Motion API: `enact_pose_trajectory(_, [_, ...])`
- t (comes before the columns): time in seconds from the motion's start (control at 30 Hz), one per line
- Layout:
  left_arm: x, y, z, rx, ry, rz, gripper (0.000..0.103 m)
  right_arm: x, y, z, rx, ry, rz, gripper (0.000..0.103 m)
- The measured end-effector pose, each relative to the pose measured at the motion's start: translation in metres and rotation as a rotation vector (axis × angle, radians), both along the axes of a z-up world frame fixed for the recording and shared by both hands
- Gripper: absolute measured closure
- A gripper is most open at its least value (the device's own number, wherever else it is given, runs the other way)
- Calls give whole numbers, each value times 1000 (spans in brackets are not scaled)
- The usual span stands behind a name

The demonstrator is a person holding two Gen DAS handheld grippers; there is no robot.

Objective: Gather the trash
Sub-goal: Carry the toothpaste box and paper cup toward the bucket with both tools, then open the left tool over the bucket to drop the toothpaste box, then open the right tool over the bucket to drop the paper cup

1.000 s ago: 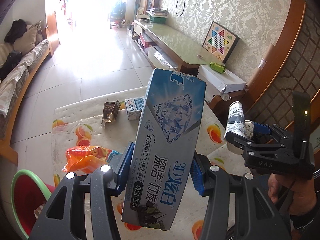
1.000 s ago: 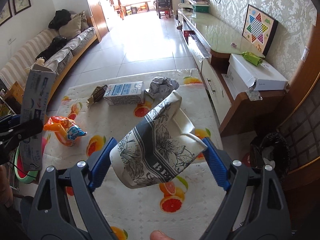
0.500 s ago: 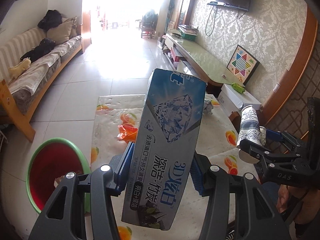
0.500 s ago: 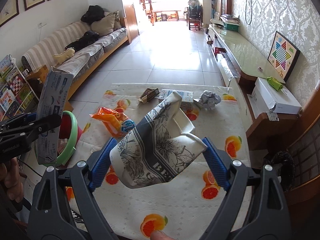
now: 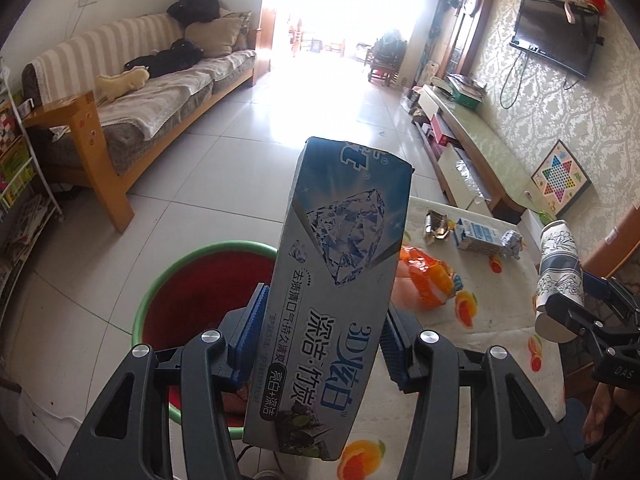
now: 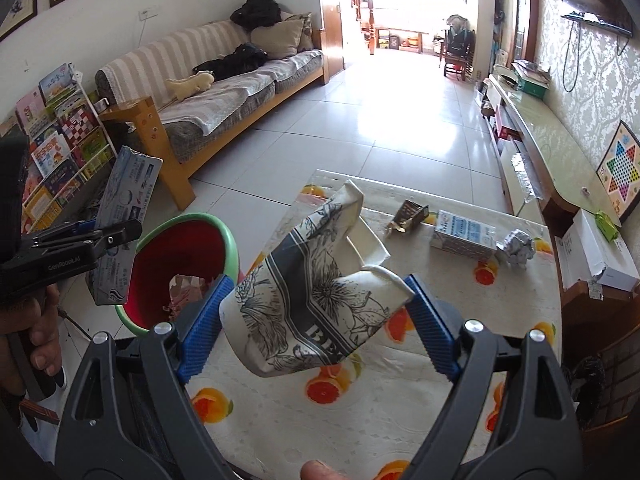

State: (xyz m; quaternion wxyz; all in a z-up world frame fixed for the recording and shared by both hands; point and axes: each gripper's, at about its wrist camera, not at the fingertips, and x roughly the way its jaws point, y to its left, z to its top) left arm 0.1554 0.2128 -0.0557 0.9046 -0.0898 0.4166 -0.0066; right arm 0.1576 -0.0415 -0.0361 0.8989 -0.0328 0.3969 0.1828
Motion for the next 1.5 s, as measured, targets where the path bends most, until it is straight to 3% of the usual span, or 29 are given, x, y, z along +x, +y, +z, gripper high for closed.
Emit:
enact_pose_trajectory(0.27, [8,55,-32,-30,72,78,51,10,68,-8,-15,19,102,18])
enact_pose_trajectory(0.37, [5,67,-38,-46,73,101,34,13,84,-10,-23,19,128,18])
enact_pose_trajectory(0.53, [-4,83,-37,-67,53,145,23,16,105,-11,-29,19,161,18])
enact_pose_trajectory(1.2, [-48,134,-13,-32,-23,277,11,23,215,-49,-70,81,324,17])
enact_pose_trajectory(1.37, [-51,142,-18,-42,-17,301,11,22,230,-54,-95,84,344,5])
enact_pose_trajectory(1.5, [-51,141,-20,-50,-15,303,10,20,230,-52,-104,83,348,5])
